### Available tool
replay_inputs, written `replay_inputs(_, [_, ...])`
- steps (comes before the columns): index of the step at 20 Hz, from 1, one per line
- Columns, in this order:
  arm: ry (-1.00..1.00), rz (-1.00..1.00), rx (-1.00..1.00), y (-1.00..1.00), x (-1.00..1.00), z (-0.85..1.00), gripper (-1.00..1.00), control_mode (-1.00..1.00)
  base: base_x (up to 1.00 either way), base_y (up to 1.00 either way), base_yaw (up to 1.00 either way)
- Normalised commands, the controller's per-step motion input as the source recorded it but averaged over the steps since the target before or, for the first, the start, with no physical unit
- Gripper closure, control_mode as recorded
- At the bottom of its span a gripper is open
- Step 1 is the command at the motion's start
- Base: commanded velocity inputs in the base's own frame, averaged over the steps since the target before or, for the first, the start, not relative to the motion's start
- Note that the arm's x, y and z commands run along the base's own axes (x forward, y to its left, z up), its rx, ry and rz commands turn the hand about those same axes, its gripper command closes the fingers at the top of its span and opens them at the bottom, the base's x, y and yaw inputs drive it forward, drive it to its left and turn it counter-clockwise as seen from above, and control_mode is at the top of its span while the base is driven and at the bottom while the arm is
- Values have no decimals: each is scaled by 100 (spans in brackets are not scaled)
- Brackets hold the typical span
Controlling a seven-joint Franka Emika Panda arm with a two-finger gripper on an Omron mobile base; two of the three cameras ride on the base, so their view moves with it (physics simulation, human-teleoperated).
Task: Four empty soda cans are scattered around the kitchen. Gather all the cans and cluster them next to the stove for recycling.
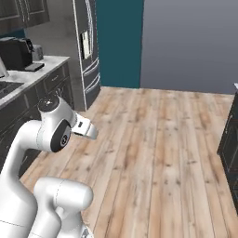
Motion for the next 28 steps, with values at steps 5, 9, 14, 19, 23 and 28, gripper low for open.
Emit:
replay_inputs(5, [0,0,0,0,0,0,-100,100,-49,21,-27])
replay_inputs(9, [0,0,0,0,0,0,-100,100,-65,11,-20])
replay_inputs(14, [0,0,0,0,0,0,-100,100,-75,5,-15])
replay_inputs(19, [0,0,0,0,0,0,-100,100,-76,3,-11])
replay_inputs(23, [0,0,0,0,0,0,-100,100,-79,0,-8])
replay_inputs(28, [0,0,0,0,0,0,-100,100,-84,0,-6])
